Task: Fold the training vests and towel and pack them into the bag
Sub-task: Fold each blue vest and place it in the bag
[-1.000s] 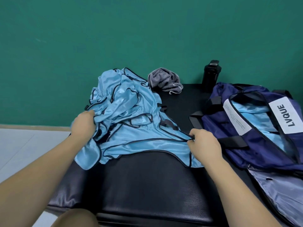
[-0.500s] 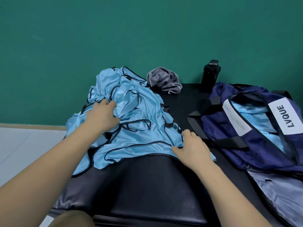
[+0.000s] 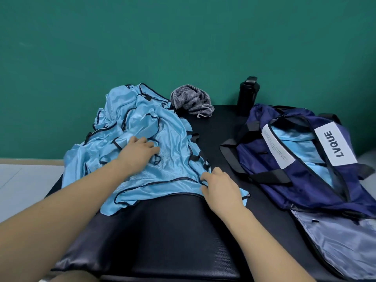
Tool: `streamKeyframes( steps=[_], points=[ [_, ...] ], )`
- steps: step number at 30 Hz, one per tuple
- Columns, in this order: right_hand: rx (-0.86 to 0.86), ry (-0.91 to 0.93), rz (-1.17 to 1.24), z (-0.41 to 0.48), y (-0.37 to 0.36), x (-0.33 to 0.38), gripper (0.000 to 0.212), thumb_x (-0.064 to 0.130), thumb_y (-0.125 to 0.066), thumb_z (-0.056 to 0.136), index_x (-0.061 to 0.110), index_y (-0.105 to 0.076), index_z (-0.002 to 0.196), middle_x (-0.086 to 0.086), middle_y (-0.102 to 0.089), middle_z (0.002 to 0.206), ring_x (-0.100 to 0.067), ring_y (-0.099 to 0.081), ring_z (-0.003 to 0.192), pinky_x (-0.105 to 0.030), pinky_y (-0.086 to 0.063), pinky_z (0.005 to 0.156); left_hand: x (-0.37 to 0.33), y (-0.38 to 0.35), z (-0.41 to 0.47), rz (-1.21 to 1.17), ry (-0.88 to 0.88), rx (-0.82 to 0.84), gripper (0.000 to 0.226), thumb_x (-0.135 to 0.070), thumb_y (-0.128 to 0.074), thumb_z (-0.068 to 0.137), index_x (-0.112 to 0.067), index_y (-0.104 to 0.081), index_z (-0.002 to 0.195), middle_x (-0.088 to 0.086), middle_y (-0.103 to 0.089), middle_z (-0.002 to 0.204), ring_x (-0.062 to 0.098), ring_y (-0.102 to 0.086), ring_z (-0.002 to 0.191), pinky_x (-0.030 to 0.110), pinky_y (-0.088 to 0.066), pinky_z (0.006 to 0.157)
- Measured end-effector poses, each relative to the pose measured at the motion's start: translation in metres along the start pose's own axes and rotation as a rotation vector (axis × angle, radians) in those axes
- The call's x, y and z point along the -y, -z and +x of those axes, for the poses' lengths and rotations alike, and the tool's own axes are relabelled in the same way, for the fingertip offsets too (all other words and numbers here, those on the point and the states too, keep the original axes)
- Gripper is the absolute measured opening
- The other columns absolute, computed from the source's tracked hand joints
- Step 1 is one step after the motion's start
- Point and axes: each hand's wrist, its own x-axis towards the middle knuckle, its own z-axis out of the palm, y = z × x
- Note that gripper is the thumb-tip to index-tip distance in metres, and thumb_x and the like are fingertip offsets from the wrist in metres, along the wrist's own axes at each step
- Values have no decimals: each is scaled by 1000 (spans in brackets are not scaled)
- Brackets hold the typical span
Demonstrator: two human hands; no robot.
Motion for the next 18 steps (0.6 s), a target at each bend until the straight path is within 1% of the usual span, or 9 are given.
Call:
streamKeyframes(
  steps=[1,3,6,9,13,16,18],
  points=[
    [-2,-5,2,1,0,-1,20,29,-55,104,28,-64,122,0,-51,111,-23,-51,93,-34,-39,74,7,2,-2,51,23,-1,50,-6,-57,96,-35,-57,137,-9,-60,118,22,-47,117,39,-33,97],
    [-13,-21,17,2,2,-1,16,22,-53,103,26,-64,116,1,-51,106,-23,-51,87,-34,-38,69,22,4,-7,129,67,4,47,-5,-60,92,-35,-62,129,-10,-61,110,21,-48,113,38,-33,94],
    [-9,-34,19,1,5,-1,18,16,-52,102,25,-63,112,2,-53,104,-23,-54,82,-34,-40,66,46,-1,-17,169,158,18,45,-6,-58,91,-35,-64,125,-11,-61,107,21,-50,111,37,-34,91],
    [11,-54,13,0,9,-2,20,12,-53,99,27,-62,109,3,-55,102,-24,-57,81,-34,-41,66,64,-11,-28,129,244,61,42,-10,-52,94,-35,-62,127,-10,-61,116,20,-51,115,37,-35,90],
    [82,-109,-2,-5,21,-10,17,10,-52,93,27,-57,95,2,-60,99,-26,-60,85,-35,-44,68,78,-31,-40,-36,277,71,40,-24,-45,103,-29,-57,141,-4,-58,133,23,-56,123,42,-46,97],
    [192,-147,-27,-10,33,-22,14,12,-55,90,26,-58,92,1,-64,97,-26,-63,85,-35,-51,69,79,-34,-42,-130,297,86,41,-26,-43,105,-28,-58,142,-4,-56,135,24,-58,123,44,-46,99],
    [248,-154,-39,-13,37,-26,15,13,-56,89,27,-59,93,2,-64,97,-24,-65,86,-35,-56,74,76,-29,-41,-132,313,93,40,-28,-44,104,-28,-58,141,-3,-57,132,25,-60,121,45,-43,100]
  ],
)
